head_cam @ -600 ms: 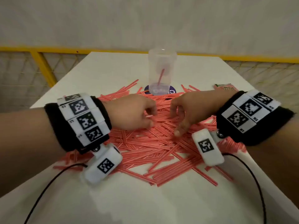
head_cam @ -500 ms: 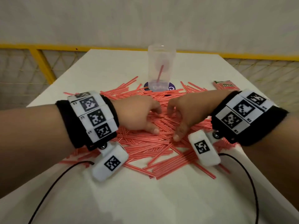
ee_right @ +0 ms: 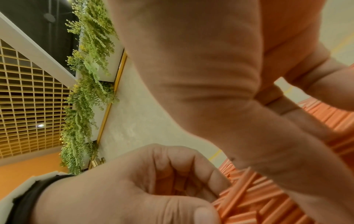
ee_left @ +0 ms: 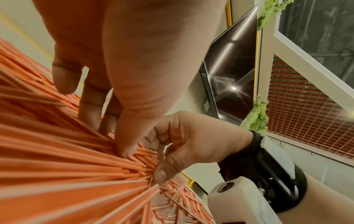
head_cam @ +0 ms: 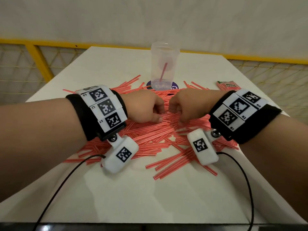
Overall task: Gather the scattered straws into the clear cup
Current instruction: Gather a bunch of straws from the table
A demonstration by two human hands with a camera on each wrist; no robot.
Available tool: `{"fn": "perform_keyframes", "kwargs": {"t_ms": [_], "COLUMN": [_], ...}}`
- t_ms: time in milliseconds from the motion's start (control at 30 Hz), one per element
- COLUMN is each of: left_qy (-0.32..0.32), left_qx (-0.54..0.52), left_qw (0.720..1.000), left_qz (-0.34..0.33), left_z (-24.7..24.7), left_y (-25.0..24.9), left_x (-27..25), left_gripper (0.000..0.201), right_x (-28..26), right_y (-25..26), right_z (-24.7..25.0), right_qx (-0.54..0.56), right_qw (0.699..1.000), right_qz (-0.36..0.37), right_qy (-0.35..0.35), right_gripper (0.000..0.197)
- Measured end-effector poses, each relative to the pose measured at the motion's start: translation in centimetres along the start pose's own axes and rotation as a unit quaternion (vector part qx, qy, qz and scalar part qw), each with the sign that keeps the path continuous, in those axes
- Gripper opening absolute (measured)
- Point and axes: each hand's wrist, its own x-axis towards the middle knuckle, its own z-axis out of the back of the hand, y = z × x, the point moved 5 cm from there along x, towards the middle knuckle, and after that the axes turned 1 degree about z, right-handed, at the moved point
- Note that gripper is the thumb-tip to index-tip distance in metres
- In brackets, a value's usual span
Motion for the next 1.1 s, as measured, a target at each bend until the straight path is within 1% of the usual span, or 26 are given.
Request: {"fn": "perform_keyframes", "kwargs": {"t_ms": [67,167,300,433,567,667,733,800,867,900,967,1033,1067,1100], "left_qy": [-0.011,-0.036,-0.05,-0.086,-0.138,-0.172,-0.192,-0.203,-0.198,-0.189,-0.164,-0.151,-0.154,-0.163], "left_qx": [-0.004,-0.014,-0.041,-0.079,-0.161,-0.212,-0.238,-0.267,-0.304,-0.32,-0.342,-0.341,-0.329,-0.315], "left_qw": [1.0,0.999,0.998,0.993,0.977,0.961,0.951,0.941,0.93,0.927,0.925,0.927,0.931,0.934], "left_qz": [-0.004,-0.007,0.003,0.018,0.037,0.037,0.035,0.044,0.053,0.053,0.038,0.026,0.027,0.03], "left_z": [0.2,0.7,1.6,2.1,2.3,2.6,2.9,3.0,3.1,3.1,3.0,3.0,3.1,3.2], "left_y": [0.1,0.2,0.9,1.6,2.3,2.5,2.6,2.9,3.2,3.2,3.1,2.9,2.9,3.0], "left_x": [0.2,0.4,0.5,1.2,1.7,2.0,2.2,2.2,2.2,2.1,2.2,2.2,2.2,2.2], "left_gripper": [0.023,0.024,0.028,0.026,0.029,0.028,0.032,0.036,0.037,0.034,0.022,0.009,0.007,0.011], "right_x": [0.3,0.4,0.5,0.7,0.9,1.4,1.6,1.7,1.6,1.6,1.6,1.7,1.7,1.7], "right_y": [-0.2,-0.4,-0.7,-0.8,-1.0,-1.0,-1.0,-1.5,-2.1,-2.3,-2.5,-2.5,-2.6,-2.7], "right_z": [0.2,0.9,2.2,2.9,3.3,3.4,3.4,3.7,4.0,4.1,4.2,4.3,4.3,4.4], "right_qx": [-0.001,-0.004,0.017,0.039,0.066,0.102,0.139,0.203,0.307,0.341,0.369,0.396,0.406,0.41], "right_qw": [1.0,1.0,0.999,0.998,0.994,0.99,0.985,0.969,0.935,0.921,0.907,0.893,0.887,0.883], "right_qz": [0.001,-0.001,-0.006,-0.005,-0.001,0.003,0.002,-0.005,-0.016,-0.021,-0.019,-0.014,-0.012,-0.011], "right_qy": [-0.007,-0.023,-0.046,-0.059,-0.088,-0.099,-0.107,-0.141,-0.176,-0.188,-0.203,-0.212,-0.218,-0.227], "right_gripper": [0.047,0.044,0.026,0.016,0.011,0.015,0.015,0.018,0.022,0.023,0.022,0.023,0.023,0.023]}}
